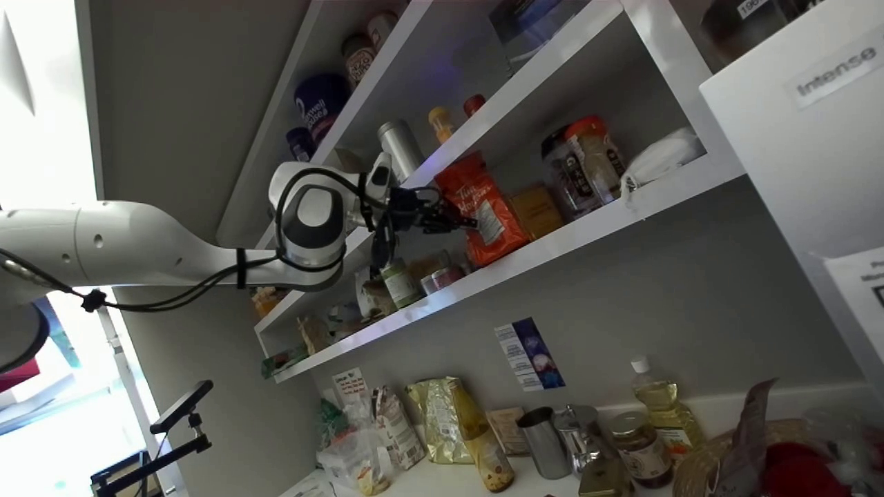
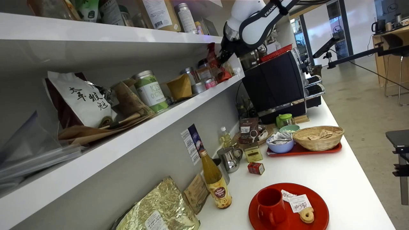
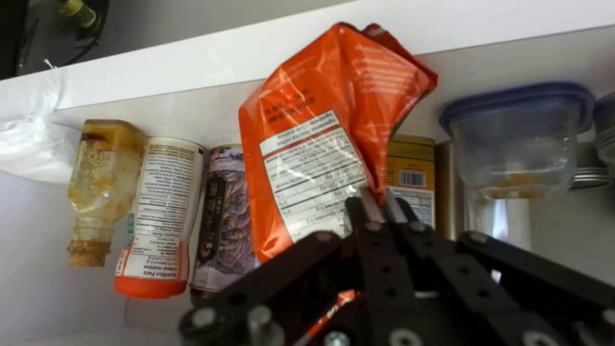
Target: Remove the orange packet from the bottom shelf and then put it on the counter
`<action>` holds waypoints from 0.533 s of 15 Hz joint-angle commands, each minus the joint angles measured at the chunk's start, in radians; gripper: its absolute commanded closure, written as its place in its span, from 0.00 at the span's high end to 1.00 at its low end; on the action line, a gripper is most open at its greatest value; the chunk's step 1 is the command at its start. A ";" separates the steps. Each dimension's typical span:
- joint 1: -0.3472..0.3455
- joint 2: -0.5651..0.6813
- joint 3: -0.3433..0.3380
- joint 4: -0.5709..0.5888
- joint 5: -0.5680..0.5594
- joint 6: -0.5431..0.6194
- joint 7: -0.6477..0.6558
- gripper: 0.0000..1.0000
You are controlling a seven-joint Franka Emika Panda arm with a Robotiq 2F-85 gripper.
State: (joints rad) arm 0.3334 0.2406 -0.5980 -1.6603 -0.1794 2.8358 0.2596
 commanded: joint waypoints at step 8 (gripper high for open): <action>0.168 -0.575 0.061 -0.624 -0.197 -0.126 -0.061 0.01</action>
State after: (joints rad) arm 0.4607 -0.1706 -0.5724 -2.0875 -0.3991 2.7100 0.2283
